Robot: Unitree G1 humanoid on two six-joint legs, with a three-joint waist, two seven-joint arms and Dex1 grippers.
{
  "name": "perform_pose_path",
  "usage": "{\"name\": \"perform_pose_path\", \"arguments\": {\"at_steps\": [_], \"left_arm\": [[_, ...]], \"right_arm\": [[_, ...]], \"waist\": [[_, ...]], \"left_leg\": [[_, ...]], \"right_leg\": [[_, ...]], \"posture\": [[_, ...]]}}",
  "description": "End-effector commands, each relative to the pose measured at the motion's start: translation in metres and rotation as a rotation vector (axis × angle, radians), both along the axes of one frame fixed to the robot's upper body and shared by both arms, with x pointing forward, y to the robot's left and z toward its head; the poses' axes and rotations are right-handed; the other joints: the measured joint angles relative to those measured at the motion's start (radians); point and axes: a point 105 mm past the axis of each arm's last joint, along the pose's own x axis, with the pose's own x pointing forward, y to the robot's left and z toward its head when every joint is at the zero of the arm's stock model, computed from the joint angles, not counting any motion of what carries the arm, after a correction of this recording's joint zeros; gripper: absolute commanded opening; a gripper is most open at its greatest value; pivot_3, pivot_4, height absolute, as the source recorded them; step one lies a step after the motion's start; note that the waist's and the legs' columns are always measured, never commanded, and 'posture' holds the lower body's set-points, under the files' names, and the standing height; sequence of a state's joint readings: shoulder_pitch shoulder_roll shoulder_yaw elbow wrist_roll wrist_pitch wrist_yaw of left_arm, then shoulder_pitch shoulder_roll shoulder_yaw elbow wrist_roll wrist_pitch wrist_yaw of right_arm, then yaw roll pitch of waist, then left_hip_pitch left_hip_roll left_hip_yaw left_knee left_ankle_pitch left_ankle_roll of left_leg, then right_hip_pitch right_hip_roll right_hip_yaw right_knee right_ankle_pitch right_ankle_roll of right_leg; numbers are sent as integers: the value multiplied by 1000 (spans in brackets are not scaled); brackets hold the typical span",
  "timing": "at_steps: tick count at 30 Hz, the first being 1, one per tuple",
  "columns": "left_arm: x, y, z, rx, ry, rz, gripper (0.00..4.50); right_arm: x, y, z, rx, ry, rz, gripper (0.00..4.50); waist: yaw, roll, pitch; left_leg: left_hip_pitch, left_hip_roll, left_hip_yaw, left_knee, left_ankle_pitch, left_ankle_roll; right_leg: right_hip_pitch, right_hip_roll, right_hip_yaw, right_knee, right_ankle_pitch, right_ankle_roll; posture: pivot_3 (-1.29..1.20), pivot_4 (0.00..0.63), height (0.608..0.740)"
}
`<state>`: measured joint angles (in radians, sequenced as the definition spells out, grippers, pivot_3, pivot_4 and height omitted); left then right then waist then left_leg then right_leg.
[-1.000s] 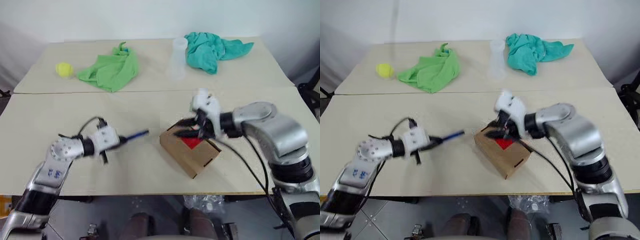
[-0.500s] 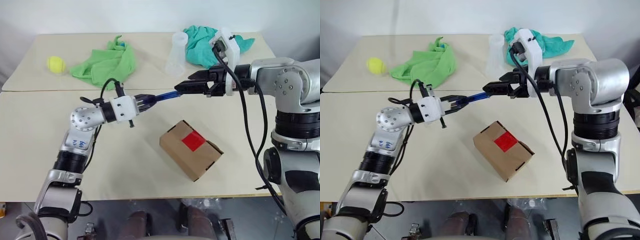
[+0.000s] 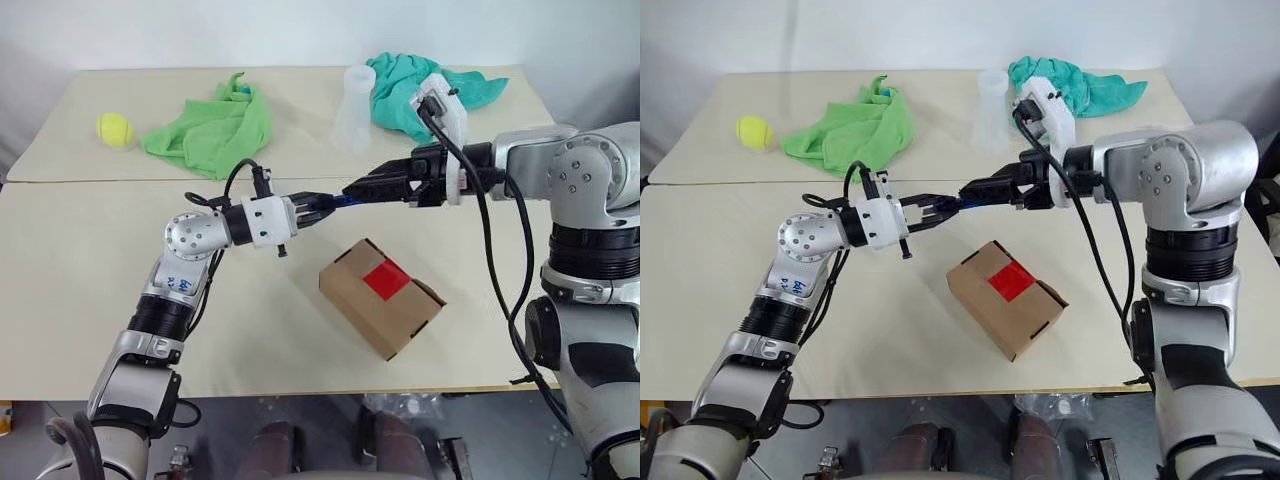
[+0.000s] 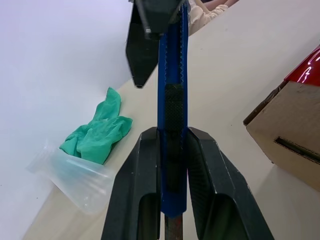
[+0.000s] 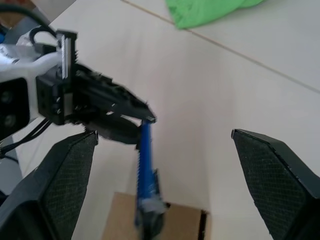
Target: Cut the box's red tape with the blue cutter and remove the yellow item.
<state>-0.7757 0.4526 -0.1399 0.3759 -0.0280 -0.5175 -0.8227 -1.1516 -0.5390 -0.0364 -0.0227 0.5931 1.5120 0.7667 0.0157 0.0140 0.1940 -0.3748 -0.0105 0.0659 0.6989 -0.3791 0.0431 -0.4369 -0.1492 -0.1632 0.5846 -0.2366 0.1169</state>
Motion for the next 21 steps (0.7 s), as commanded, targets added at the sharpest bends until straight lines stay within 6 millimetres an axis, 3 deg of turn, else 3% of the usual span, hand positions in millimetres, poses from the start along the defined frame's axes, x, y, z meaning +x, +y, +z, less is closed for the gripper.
{"name": "perform_pose_path", "arguments": {"at_steps": [1,3,7,17,19,21], "left_arm": [[-2,-1,8,-12,-33,-11,437],[-2,-1,8,-13,-31,-12,437],[-2,-1,9,-18,-24,-12,437],[0,0,9,-32,-8,6,437],[4,0,8,-41,15,28,437],[13,5,3,-41,101,89,1127]], "right_arm": [[-6,4,4,-9,-37,21,4476],[-5,3,3,-9,-36,18,4476],[-5,3,2,-18,-32,17,3579],[-6,0,0,-46,-36,19,147],[-6,-2,3,-42,-49,14,157],[-4,-5,10,-33,-73,-4,157]], "waist": [[0,0,0],[0,0,0],[-1,0,0],[-1,0,0],[-1,0,0],[-1,0,0]], "left_leg": [[0,0,0,0,0,0],[0,0,0,0,0,0],[0,0,0,0,0,0],[0,0,0,1,0,0],[0,0,0,1,0,0],[0,0,0,2,0,0]], "right_leg": [[0,0,0,0,0,0],[0,0,0,0,0,0],[0,0,0,0,0,0],[0,0,0,1,0,0],[0,0,0,1,0,0],[0,0,0,1,0,0]], "posture": [[0,150,740],[0,150,740],[0,150,740],[0,150,740],[0,150,740],[0,150,740]]}}
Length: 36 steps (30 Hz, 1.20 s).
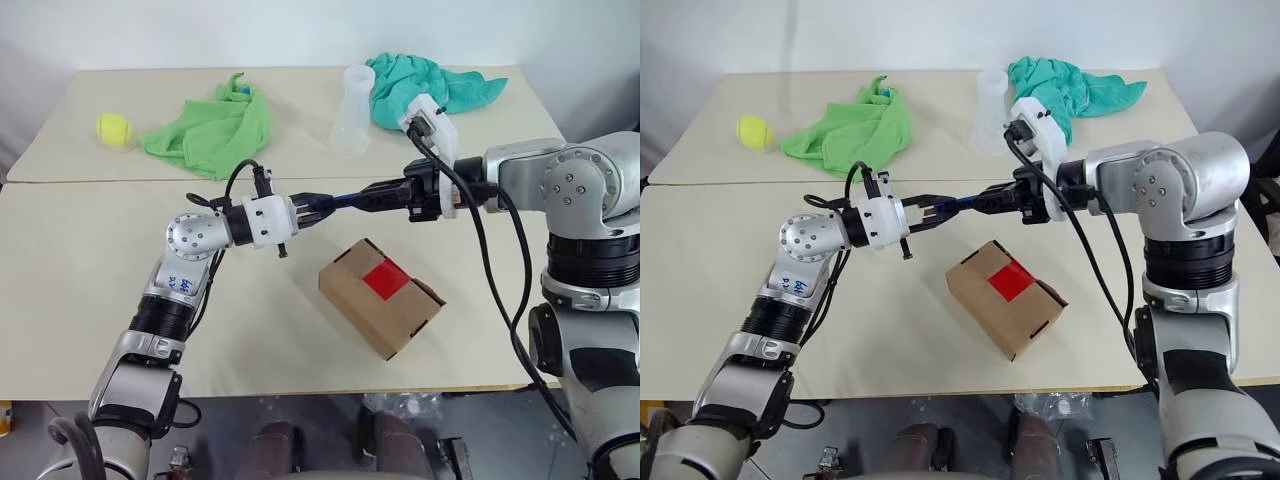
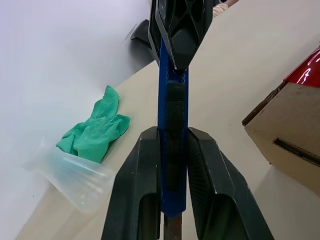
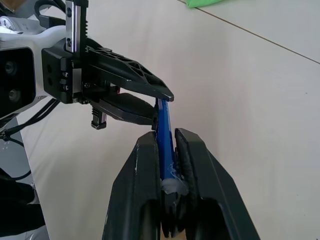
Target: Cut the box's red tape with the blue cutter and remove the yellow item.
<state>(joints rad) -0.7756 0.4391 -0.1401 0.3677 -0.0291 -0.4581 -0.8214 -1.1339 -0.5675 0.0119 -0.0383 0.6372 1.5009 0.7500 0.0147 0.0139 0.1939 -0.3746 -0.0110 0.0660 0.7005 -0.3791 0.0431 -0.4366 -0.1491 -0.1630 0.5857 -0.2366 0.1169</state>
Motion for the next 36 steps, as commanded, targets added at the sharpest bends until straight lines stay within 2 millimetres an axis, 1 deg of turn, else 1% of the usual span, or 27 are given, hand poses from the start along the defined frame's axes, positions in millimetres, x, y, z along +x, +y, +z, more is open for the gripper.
{"name": "perform_pose_path", "arguments": {"at_steps": [1,2,3,5,8,12,13,15,17,19,21,22,25,28,30,32,34,35,36], "left_arm": [[11,8,4,-24,79,92,1275],[11,10,2,-16,102,95,1550],[12,13,0,-13,132,103,1930],[20,31,-4,16,205,162,2365],[28,56,-2,18,272,236,3295],[34,82,2,7,344,320,4475],[35,86,2,-9,368,329,4500],[33,86,2,-19,388,324,4500],[29,77,3,-37,413,287,4500],[24,58,10,-101,451,225,4500],[18,38,18,-163,513,153,4113],[14,28,18,-179,564,112,3906],[-2,2,10,-62,644,25,2995],[-14,-26,13,7,698,-69,2078],[-18,-39,11,67,745,-99,1447],[-22,-47,9,119,784,-117,876],[-26,-57,7,162,787,-159,255],[-28,-60,6,179,784,-182,2],[-30,-62,6,191,791,-201,0]], "right_arm": [[-1,-7,21,15,-90,-26,157],[0,-10,24,17,-101,-36,157],[1,-12,26,17,-111,-47,157],[4,-21,33,24,-137,-86,157],[7,-31,38,24,-163,-127,157],[7,-40,42,25,-180,-156,157],[7,-43,43,24,-184,-165,157],[5,-48,44,25,-184,-180,157],[1,-52,43,23,-184,-183,157],[-2,-56,43,23,-187,-192,157],[-6,-60,44,24,-191,-206,157],[-8,-63,44,22,-191,-214,157],[-16,-70,41,4,-191,-234,157],[-28,-77,36,-28,-191,-242,157],[-33,-82,31,-52,-195,-252,157],[-37,-86,27,-79,-198,-263,157],[-41,-93,20,-125,-193,-286,157],[-43,-95,17,-139,-191,-292,157],[-45,-96,16,-142,-195,-295,157]], "waist": [[0,0,0],[-1,0,0],[-1,0,0],[-3,0,0],[-9,0,0],[-15,0,0],[-14,0,0],[-14,0,0],[-13,0,0],[-12,0,0],[-6,-1,0],[-5,-1,0],[-6,-1,0],[3,-1,0],[7,-1,0],[8,-1,0],[10,-1,0],[10,-1,0],[10,-1,0]], "left_leg": [[0,0,0,0,0,0],[0,0,0,0,0,0],[0,-1,0,0,0,0],[0,-2,0,0,0,0],[0,-3,0,0,0,0],[1,-3,0,0,0,0],[1,-3,0,0,0,0],[1,-3,0,0,0,0],[1,-3,0,0,0,0],[0,-3,0,1,0,0],[0,-2,0,1,0,0],[0,-2,0,1,0,0],[0,-2,0,2,0,0],[1,-3,0,2,0,0],[1,-3,1,3,0,0],[3,-4,1,4,0,0],[5,-3,1,4,0,0],[5,-2,1,5,0,0],[5,-1,1,5,0,0]], "right_leg": [[0,0,0,0,0,0],[0,0,0,1,0,0],[0,0,0,1,0,0],[0,0,0,1,0,0],[0,0,0,1,0,0],[0,0,1,1,0,0],[0,0,1,1,0,0],[0,0,1,1,0,0],[0,0,1,1,0,0],[0,0,1,1,0,0],[0,-1,1,2,0,0],[0,-1,1,2,0,0],[0,0,2,2,0,0],[0,0,2,3,0,0],[1,0,3,3,0,0],[3,0,3,3,0,1],[5,0,3,3,0,1],[6,0,3,3,0,1],[6,0,3,3,0,1]], "posture": [[0,150,740],[0,150,740],[0,150,740],[0,150,740],[0,150,740],[0,150,740],[0,150,740],[0,150,740],[0,150,740],[0,150,740],[0,150,740],[0,150,740],[0,150,740],[0,150,740],[0,150,740],[0,150,740],[0,150,740],[0,150,740],[0,150,740]]}}
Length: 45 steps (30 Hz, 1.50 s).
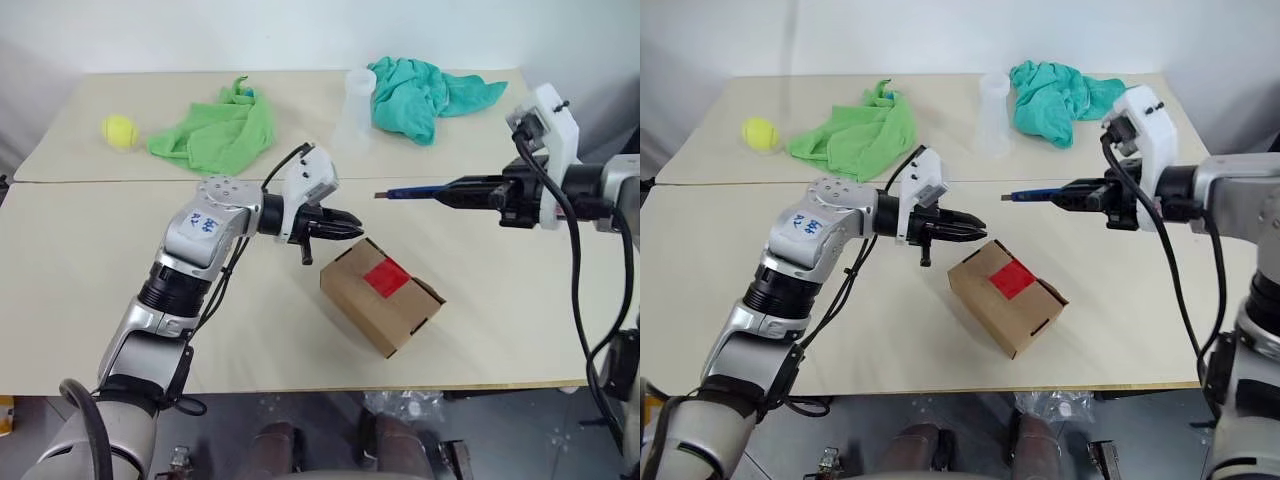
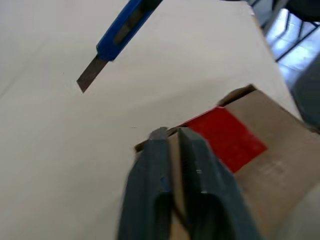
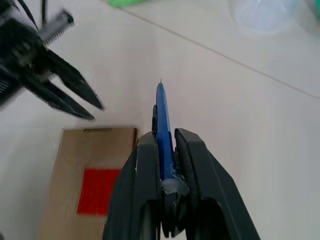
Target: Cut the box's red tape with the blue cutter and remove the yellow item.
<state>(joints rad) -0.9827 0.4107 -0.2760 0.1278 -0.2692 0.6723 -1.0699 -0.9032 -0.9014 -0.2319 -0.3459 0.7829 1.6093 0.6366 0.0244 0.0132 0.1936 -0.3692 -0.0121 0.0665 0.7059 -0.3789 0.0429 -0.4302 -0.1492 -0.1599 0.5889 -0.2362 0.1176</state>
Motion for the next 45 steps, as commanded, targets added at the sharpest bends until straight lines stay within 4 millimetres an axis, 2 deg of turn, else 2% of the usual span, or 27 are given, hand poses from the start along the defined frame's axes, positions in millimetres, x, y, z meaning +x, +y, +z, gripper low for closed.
{"name": "perform_pose_path", "arguments": {"at_steps": [1,9,12,22,28,35,45], "left_arm": [[-11,-12,4,25,4,-104,0],[-8,-8,-27,202,80,-113,0],[-4,-10,-38,251,75,-103,0],[4,-12,-59,305,56,-87,0],[6,-10,-66,324,59,-90,0],[5,-8,-68,335,63,-94,0],[4,-8,-70,339,71,-97,0]], "right_arm": [[-12,-4,9,-17,-64,-7,157],[-34,0,2,-20,-72,49,157],[-39,3,-7,-40,-49,55,157],[-34,2,-24,-76,-18,-9,157],[-29,2,-27,-68,-14,-30,157],[-28,11,-23,-40,-38,0,157],[-26,15,-33,-30,-6,5,157]], "waist": [[0,0,0],[1,0,0],[3,0,0],[7,-1,0],[8,-1,-1],[7,-1,-1],[5,-1,-1]], "left_leg": [[0,1,0,0,0,0],[-1,2,0,5,0,0],[-2,3,0,8,0,0],[-1,3,-4,13,0,2],[-1,3,-4,14,1,4],[-1,3,-3,15,2,5],[-1,3,-3,15,1,5]], "right_leg": [[0,0,0,0,0,0],[1,0,0,2,0,0],[1,0,0,2,1,1],[3,0,3,1,6,0],[4,0,5,-1,11,0],[4,0,6,-1,13,0],[4,0,6,-1,13,0]], "posture": [[0,150,740],[0,150,740],[0,150,740],[0,150,740],[0,150,740],[0,150,740],[0,150,740]]}}
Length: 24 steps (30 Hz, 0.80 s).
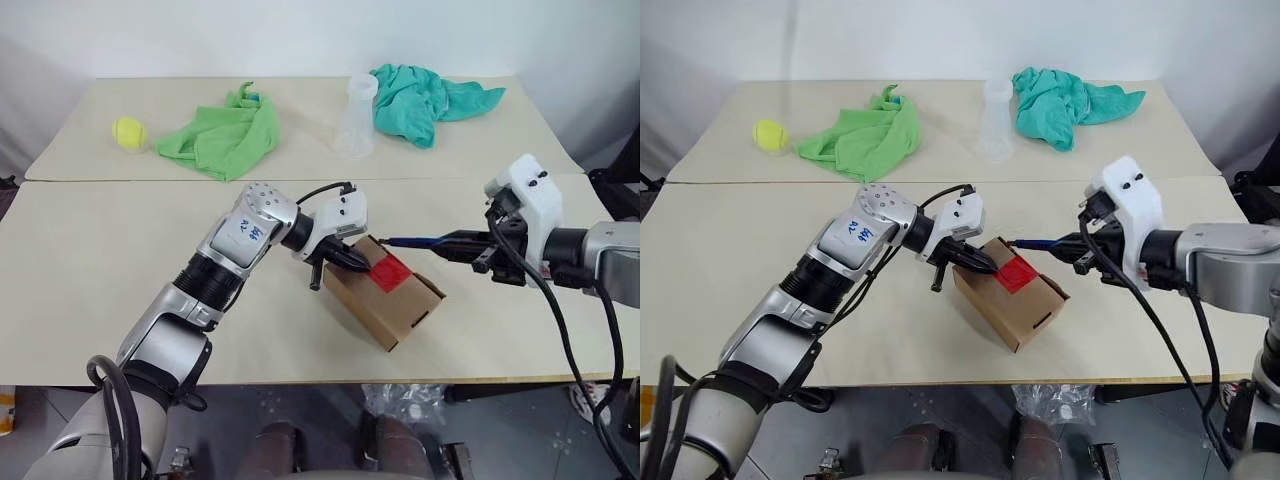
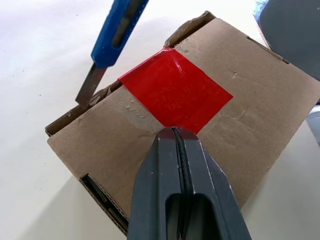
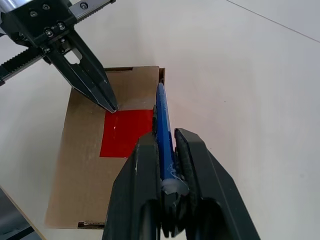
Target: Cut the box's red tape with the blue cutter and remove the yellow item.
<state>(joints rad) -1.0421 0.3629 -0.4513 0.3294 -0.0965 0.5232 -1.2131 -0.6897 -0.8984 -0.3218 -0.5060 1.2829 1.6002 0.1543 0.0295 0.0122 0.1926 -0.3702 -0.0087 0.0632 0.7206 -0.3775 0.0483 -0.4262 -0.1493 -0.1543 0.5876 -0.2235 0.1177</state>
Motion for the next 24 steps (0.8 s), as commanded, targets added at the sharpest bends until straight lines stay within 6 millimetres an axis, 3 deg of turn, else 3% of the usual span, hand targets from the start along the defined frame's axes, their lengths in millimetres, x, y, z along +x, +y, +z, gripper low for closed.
{"name": "perform_pose_path", "arguments": {"at_steps": [1,14,24], "left_arm": [[1,6,-26,89,48,35,0],[-1,7,-25,85,48,38,0],[-3,8,-26,88,52,38,0]], "right_arm": [[0,2,4,17,-26,7,157],[4,-2,-2,14,-19,-22,157],[-6,1,-13,-26,38,26,157]], "waist": [[0,0,0],[-1,0,0],[-1,0,0]], "left_leg": [[0,0,0,0,0,0],[0,0,0,0,0,0],[0,0,0,0,0,0]], "right_leg": [[0,0,0,0,0,0],[0,0,0,0,0,0],[0,0,0,-1,0,0]], "posture": [[0,150,740],[0,150,740],[0,150,740]]}}
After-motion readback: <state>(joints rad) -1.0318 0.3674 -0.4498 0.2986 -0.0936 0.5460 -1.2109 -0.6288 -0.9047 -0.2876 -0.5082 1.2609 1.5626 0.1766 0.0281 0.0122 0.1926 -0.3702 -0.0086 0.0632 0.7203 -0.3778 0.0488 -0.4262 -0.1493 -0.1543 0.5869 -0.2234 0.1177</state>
